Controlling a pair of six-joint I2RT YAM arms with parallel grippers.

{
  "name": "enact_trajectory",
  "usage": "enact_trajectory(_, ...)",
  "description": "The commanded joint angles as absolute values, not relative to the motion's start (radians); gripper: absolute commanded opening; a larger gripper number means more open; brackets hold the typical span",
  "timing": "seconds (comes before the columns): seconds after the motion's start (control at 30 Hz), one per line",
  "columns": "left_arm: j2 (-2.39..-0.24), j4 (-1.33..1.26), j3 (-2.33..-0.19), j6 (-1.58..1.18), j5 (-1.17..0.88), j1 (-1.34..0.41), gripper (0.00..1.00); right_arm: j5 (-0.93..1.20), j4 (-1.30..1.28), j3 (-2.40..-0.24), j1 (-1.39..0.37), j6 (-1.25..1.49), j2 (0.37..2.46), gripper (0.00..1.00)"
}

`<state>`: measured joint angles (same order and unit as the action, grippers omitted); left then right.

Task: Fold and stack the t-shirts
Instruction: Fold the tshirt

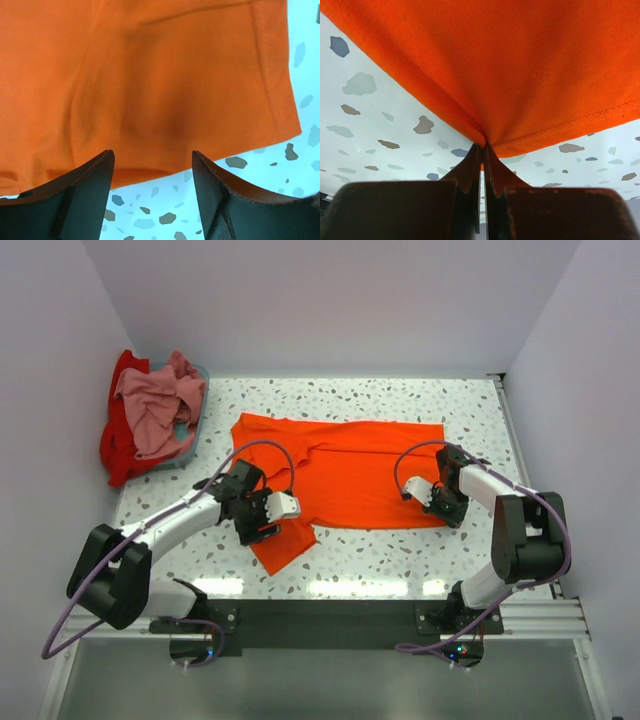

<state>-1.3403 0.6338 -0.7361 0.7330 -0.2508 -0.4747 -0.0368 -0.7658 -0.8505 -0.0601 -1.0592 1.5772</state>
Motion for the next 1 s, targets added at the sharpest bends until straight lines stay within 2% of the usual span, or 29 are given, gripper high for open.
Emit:
enact_trajectory(0.0, -1.324, 0.549, -0.724, 0.707, -0.195, -0.494, 0.68, -0.008, -0.732, -0.834, -0.057, -1.072, 1.589, 0.00)
enact_trajectory(0.37, -1.457, 0.543, -0.650, 0.730, -0.155, -0.549, 0.62, 0.018, -0.772, -0.874, -0.055, -1.055, 1.609, 0.00)
enact_trajectory(0.4, -1.466, 0.551, -0.652, 0.735, -0.156, -0.549, 0.59, 0.018, -0.775, -0.877, -0.055, -1.057, 1.611, 0.00)
enact_trajectory(0.43, -1.483, 0.560, -0.653, 0.736, -0.158, -0.552, 0.49, 0.018, -0.784, -0.880, -0.054, -1.057, 1.612, 0.00)
enact_trajectory(0.5, -1.491, 0.592, -0.661, 0.736, -0.161, -0.552, 0.37, 0.029, -0.808, -0.890, -0.055, -1.065, 1.614, 0.00)
enact_trajectory(0.53, -1.485, 0.601, -0.664, 0.736, -0.166, -0.552, 0.24, 0.032, -0.831, -0.899, -0.054, -1.066, 1.611, 0.00)
enact_trajectory(0.6, -1.464, 0.633, -0.679, 0.733, -0.178, -0.552, 0.13, 0.047, -0.851, -0.900, -0.055, -1.078, 1.585, 0.00)
enact_trajectory(0.63, -1.436, 0.649, -0.683, 0.730, -0.182, -0.552, 0.04, 0.051, -0.871, -0.896, -0.054, -1.081, 1.572, 0.00)
enact_trajectory(0.67, -1.424, 0.685, -0.698, 0.726, -0.202, -0.552, 0.00, 0.060, -0.880, -0.894, -0.052, -1.086, 1.542, 0.00)
enact_trajectory(0.97, -1.255, 0.906, -0.814, 0.713, -0.282, -0.548, 0.00, 0.092, -1.043, -0.871, -0.025, -1.161, 1.359, 0.00)
